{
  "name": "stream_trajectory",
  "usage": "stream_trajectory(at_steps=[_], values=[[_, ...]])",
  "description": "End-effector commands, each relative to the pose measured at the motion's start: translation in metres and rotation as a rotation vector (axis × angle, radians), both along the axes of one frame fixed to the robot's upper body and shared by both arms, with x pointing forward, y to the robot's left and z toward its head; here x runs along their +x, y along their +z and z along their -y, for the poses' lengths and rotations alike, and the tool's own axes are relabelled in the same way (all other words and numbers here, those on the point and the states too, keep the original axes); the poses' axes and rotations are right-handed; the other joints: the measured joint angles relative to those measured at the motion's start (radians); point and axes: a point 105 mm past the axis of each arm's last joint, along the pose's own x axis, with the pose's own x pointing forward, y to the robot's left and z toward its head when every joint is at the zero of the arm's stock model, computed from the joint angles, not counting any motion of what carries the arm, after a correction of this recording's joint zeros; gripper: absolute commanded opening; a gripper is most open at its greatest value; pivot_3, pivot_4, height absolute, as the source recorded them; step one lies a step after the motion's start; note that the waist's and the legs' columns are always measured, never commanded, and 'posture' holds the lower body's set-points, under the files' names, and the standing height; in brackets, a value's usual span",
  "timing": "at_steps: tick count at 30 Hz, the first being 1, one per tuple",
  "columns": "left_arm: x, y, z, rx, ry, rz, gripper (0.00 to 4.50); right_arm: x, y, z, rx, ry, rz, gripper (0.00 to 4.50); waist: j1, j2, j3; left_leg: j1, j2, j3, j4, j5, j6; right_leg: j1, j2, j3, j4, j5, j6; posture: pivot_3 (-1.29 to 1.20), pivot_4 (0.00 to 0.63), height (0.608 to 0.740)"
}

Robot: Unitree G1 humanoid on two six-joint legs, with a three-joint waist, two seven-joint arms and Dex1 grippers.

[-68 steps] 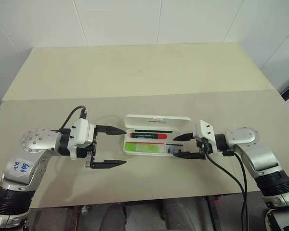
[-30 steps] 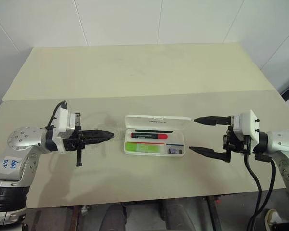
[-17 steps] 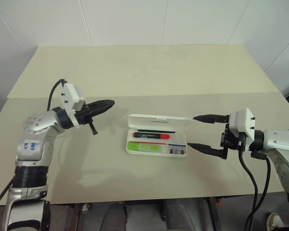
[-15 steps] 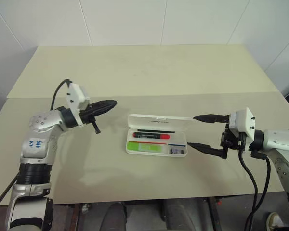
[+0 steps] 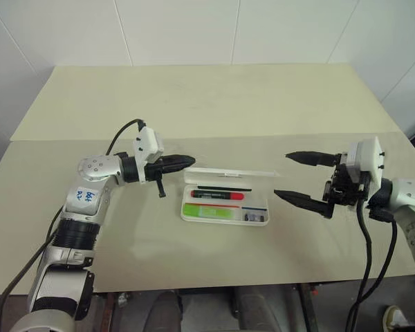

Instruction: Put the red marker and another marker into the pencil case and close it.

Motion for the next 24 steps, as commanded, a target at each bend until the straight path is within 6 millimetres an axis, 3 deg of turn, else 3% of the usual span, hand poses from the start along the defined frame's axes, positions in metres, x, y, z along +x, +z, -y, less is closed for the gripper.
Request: stream_trajectory(at_steps=[1,8,13,24], values=[[-0.007,0.003,0.004,0.052,-0.075,0.007,0.04,-0.006,0.022,-0.003,0.029,0.008,0.048,4.50,-0.001,0.000,0.000,0.000,0.000,0.000,0.000,0.000,0.000,0.000,0.000,0.000,0.000,0.000,0.000,0.00,0.150,0.740],[-0.022,-0.016,0.000,0.221,-0.173,-0.060,0.04,-0.006,0.030,-0.006,0.051,0.004,0.060,4.50,0.000,0.000,0.000,-0.001,0.000,0.000,-0.001,0.000,0.000,0.000,0.000,0.000,-0.001,0.000,0.000,0.00,0.150,0.740],[-0.013,-0.032,-0.001,0.264,-0.112,-0.089,0.04,-0.004,0.033,-0.007,0.058,-0.008,0.076,4.50,0.001,0.000,0.000,-0.001,0.000,0.000,-0.001,0.000,0.000,0.000,0.000,0.000,-0.001,0.000,0.000,0.00,0.150,0.740],[-0.022,-0.049,0.024,0.324,-0.197,-0.133,0.04,-0.003,0.028,-0.011,0.069,-0.017,0.074,4.50,0.001,0.000,0.000,-0.001,0.000,0.000,-0.001,0.000,0.000,0.000,0.000,0.000,-0.001,-0.001,0.000,0.00,0.150,0.740]])
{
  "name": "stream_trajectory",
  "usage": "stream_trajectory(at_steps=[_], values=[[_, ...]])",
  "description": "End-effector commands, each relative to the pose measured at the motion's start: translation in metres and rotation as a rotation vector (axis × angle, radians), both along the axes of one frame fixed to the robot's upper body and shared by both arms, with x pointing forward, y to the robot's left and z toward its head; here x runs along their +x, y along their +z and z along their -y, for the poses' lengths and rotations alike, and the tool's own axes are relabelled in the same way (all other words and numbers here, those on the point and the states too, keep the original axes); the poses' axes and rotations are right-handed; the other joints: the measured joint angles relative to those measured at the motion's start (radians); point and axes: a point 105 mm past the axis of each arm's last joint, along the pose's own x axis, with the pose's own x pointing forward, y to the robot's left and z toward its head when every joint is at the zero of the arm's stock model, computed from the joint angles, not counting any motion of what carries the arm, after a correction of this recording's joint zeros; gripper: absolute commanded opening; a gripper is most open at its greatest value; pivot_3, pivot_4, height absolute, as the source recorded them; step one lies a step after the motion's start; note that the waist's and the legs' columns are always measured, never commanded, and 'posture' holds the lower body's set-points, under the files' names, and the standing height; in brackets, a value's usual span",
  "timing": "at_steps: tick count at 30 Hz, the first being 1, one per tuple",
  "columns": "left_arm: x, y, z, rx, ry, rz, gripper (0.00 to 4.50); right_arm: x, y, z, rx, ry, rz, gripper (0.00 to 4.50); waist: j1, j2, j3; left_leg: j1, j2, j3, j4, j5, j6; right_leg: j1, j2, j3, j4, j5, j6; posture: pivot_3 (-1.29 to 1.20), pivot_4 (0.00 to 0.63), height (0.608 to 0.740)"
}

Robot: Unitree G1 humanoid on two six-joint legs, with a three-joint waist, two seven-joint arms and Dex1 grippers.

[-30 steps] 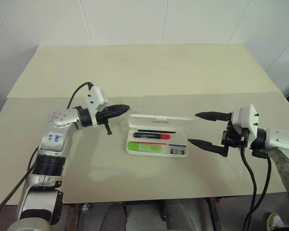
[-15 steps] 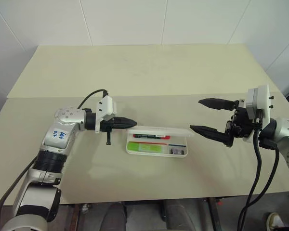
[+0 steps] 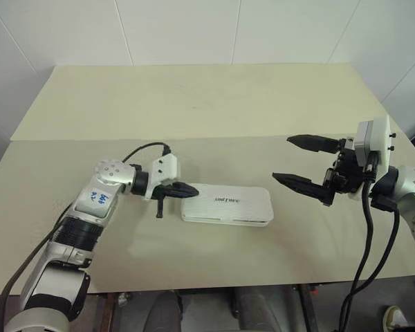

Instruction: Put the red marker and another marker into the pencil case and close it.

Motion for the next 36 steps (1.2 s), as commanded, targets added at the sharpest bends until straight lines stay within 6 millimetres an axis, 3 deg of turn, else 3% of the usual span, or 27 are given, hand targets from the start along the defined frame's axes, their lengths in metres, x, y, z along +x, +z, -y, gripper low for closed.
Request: stream_trajectory(at_steps=[1,22,28,32,36], values=[[-0.006,0.000,0.014,0.022,-0.058,0.000,0.04,-0.005,0.010,-0.003,0.008,0.008,0.059,4.50,0.000,0.000,0.000,0.000,0.000,0.000,0.000,0.000,0.000,0.000,0.000,0.000,0.000,0.000,0.000,0.00,0.150,0.740],[-0.004,-0.008,0.025,0.125,-0.032,-0.028,0.04,-0.001,0.009,-0.012,0.064,0.003,0.079,4.50,-0.001,0.000,0.000,0.001,0.000,0.000,0.001,0.000,0.000,0.001,0.000,0.000,0.000,0.000,0.000,0.00,0.150,0.740],[-0.003,0.036,0.021,-0.073,0.021,0.004,0.04,0.003,0.001,-0.017,0.076,0.013,0.060,4.50,-0.003,0.000,0.000,0.000,0.000,-0.001,0.000,0.000,0.000,0.000,0.000,0.000,0.000,0.000,0.000,0.00,0.150,0.740],[-0.012,0.060,-0.004,-0.230,0.084,0.028,0.04,0.006,-0.009,-0.010,0.063,-0.010,0.040,4.50,-0.005,0.000,0.000,0.000,0.000,-0.001,-0.002,0.000,0.000,-0.001,0.000,0.000,0.002,-0.001,0.002,0.00,0.150,0.740],[-0.026,0.061,-0.033,-0.298,0.129,0.077,0.98,0.007,-0.014,-0.004,0.056,-0.033,0.044,4.50,-0.004,0.000,0.000,0.001,0.000,-0.001,-0.003,0.000,0.001,-0.003,0.000,0.000,0.006,-0.002,0.004,0.00,0.150,0.740]])
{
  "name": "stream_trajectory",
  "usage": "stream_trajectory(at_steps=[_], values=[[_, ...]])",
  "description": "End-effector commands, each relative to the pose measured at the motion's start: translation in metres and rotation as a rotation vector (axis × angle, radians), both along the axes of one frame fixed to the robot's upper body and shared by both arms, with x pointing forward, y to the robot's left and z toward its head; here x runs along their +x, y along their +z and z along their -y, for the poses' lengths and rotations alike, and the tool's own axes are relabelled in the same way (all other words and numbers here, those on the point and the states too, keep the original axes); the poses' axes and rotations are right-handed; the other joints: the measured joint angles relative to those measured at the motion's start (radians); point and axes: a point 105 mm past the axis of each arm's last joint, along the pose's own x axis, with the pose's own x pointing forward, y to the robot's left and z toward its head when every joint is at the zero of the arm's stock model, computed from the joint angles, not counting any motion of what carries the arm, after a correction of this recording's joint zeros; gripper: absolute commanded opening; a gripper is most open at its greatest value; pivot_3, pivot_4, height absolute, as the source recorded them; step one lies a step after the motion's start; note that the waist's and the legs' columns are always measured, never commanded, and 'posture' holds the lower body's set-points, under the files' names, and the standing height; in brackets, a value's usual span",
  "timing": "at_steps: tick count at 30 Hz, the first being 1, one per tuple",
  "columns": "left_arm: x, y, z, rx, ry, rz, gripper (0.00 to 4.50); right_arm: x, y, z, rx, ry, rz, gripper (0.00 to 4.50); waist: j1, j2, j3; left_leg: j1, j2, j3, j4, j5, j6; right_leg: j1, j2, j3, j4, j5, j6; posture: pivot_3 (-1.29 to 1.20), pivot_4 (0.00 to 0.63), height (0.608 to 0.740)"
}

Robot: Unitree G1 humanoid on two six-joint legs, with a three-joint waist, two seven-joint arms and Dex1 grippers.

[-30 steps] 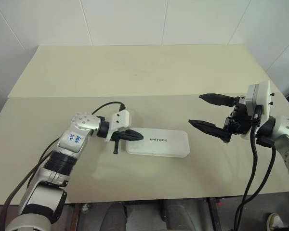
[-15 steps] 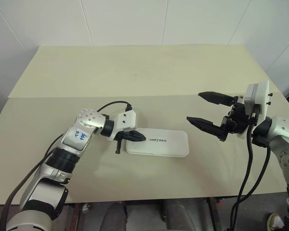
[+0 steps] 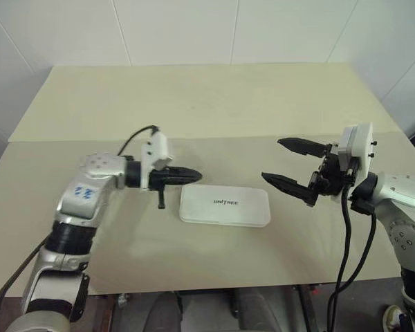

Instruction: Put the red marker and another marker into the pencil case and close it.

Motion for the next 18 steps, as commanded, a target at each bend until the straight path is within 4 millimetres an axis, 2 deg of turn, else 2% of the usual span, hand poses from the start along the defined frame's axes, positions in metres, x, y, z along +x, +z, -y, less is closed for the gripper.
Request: stream_trajectory(at_steps=[1,3,6,10,18], values=[[-0.019,0.018,-0.021,-0.114,-0.010,0.161,1.31,-0.001,0.007,0.005,-0.002,-0.011,0.071,4.50,0.000,0.000,0.000,0.000,0.000,0.000,0.000,0.000,0.000,0.000,0.000,0.000,0.000,0.000,0.000,0.00,0.150,0.740],[-0.023,0.017,-0.039,-0.161,0.041,0.217,1.97,0.004,0.012,0.011,0.002,-0.045,0.124,4.50,0.001,0.000,0.000,0.000,0.000,0.001,0.000,0.000,0.000,0.000,0.000,0.000,-0.001,-0.002,-0.003,0.00,0.150,0.740],[-0.024,0.000,-0.062,-0.131,0.152,0.192,2.99,0.010,0.014,0.022,-0.015,-0.072,0.155,4.50,0.002,0.000,0.000,0.000,0.000,0.001,0.002,0.000,0.000,0.001,0.000,0.000,-0.001,-0.002,-0.005,0.00,0.150,0.740],[-0.028,0.004,-0.060,-0.154,0.168,0.216,4.45,0.010,0.007,0.020,-0.034,-0.032,0.132,4.50,0.006,0.000,0.000,-0.001,0.000,0.000,0.004,0.000,0.000,0.003,-0.001,0.000,-0.004,0.000,-0.005,0.00,0.150,0.740],[-0.028,0.014,-0.051,-0.188,0.151,0.246,4.48,0.008,0.000,0.018,-0.069,0.006,0.117,4.50,0.001,0.000,0.000,0.000,0.000,0.001,0.001,0.000,0.000,0.002,0.000,0.000,-0.005,0.000,-0.005,0.00,0.150,0.740]])
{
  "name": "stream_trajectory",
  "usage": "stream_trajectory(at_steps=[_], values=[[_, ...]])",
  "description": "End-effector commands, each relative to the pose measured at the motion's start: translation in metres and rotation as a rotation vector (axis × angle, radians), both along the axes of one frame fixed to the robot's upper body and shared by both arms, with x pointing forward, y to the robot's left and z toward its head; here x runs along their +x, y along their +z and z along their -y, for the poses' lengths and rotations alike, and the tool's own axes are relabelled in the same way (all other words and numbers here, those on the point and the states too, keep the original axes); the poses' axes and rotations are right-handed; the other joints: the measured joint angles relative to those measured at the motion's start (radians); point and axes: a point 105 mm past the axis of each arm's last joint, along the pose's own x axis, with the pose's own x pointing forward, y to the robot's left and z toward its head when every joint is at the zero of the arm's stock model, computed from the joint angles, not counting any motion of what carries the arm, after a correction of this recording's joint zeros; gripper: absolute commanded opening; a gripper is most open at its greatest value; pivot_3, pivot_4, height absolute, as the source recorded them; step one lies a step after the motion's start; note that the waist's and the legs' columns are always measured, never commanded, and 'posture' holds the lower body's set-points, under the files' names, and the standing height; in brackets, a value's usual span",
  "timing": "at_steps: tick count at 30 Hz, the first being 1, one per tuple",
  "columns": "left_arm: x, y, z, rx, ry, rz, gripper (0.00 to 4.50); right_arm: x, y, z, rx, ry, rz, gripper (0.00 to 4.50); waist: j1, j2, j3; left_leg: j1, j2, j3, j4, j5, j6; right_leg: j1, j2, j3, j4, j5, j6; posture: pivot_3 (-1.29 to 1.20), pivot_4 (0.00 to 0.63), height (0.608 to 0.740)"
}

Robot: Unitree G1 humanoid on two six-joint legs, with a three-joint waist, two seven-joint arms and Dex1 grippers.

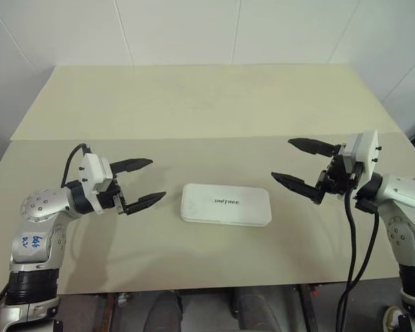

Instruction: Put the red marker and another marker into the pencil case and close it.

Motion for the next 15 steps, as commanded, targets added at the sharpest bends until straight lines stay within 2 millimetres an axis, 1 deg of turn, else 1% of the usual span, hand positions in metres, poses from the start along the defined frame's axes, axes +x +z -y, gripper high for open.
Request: stream_trajectory(at_steps=[1,4,6,9,11,15], values=[[-0.003,0.019,0.010,-0.023,-0.038,0.080,4.48,-0.006,0.004,0.001,-0.036,0.021,0.027,4.50,0.001,0.000,0.000,0.000,0.000,0.000,0.000,0.000,0.000,0.000,0.000,0.000,0.000,0.000,0.000,0.00,0.150,0.740],[0.001,0.024,0.018,-0.042,-0.052,0.091,4.48,-0.011,-0.002,0.004,-0.072,0.014,0.009,4.50,0.003,0.000,0.000,0.000,0.000,0.000,0.001,0.000,0.000,0.000,0.000,0.000,0.000,0.000,0.000,0.00,0.150,0.740],[0.002,0.027,0.029,-0.047,-0.067,0.098,4.48,-0.013,-0.003,0.013,-0.086,0.002,-0.001,4.50,0.005,0.000,0.000,-0.001,0.000,0.000,0.002,0.000,0.000,0.001,0.000,0.000,0.000,0.000,0.000,0.00,0.150,0.740],[0.002,0.033,0.037,-0.072,-0.117,0.096,4.48,-0.016,-0.005,0.014,-0.090,-0.028,-0.012,4.50,0.004,0.000,0.000,-0.001,0.000,0.000,0.003,0.000,0.000,0.001,0.000,0.000,-0.001,0.000,0.001,0.00,0.150,0.740],[0.003,0.032,0.045,-0.070,-0.146,0.088,4.48,-0.020,-0.006,0.018,-0.094,-0.043,-0.016,4.50,0.002,0.000,0.000,0.000,0.000,0.000,0.002,0.000,0.000,0.001,0.000,0.000,-0.001,0.000,0.001,0.00,0.150,0.740],[0.007,0.032,0.047,-0.053,-0.130,0.079,4.48,-0.022,-0.008,0.018,-0.079,-0.061,-0.029,4.50,-0.003,0.000,0.000,0.000,0.000,0.000,0.001,0.000,0.000,0.001,0.000,0.000,0.000,0.000,0.001,0.00,0.150,0.740]])
